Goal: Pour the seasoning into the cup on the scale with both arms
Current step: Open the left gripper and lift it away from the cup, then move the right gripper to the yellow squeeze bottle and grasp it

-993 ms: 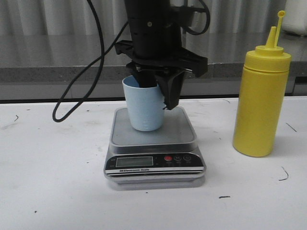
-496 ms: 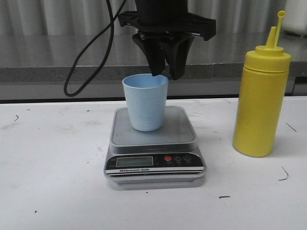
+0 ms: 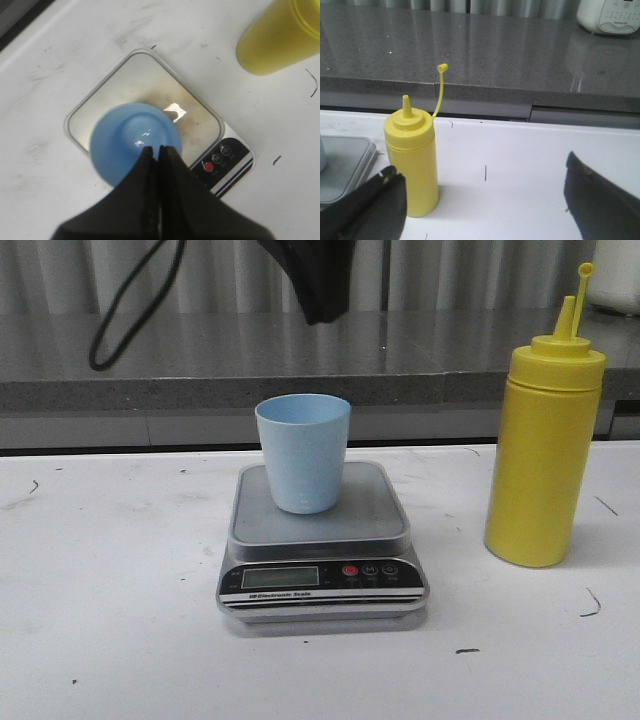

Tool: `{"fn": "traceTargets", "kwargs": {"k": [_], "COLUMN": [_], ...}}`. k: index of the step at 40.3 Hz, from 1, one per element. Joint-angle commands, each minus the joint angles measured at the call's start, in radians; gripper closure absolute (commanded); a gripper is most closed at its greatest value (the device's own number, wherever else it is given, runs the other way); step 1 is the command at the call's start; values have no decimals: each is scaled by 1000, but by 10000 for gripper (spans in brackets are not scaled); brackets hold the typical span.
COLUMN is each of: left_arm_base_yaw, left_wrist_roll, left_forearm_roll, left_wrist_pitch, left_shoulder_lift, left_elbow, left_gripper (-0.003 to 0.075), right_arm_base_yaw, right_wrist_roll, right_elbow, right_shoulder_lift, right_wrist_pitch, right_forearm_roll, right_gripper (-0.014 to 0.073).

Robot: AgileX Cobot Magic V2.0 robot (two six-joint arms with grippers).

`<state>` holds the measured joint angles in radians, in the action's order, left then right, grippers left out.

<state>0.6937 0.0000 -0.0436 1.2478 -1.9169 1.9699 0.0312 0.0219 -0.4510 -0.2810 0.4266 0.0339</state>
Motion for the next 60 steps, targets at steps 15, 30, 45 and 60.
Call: {"fn": "traceTargets", "kwargs": {"k": [15,30,45,60], "left_arm_base_yaw": [-264,-425,-427,-427], "left_wrist_roll": [-9,-15,-15,-15], "left_forearm_roll": [13,69,137,137], "left_wrist_pitch": [-96,-478,-878,-1000], "left_shoulder_lift": [370,808,1295,1710], "left_elbow": [-466,-1006,-1411,-1608], "left_gripper": [740,740,740,740], "right_arm_base_yaw": [-6,-6,-6,-6], "right_wrist_roll": [2,2,2,2], "right_elbow": [-34,-34,-34,-34], "right_shoulder_lift": [-18,-18,-18,-18], "right_wrist_pitch": [-78,-78,-77,-77], "right_forearm_roll": [-9,-9,-9,-9], "right_gripper": [-58,-58,-58,-58]}}
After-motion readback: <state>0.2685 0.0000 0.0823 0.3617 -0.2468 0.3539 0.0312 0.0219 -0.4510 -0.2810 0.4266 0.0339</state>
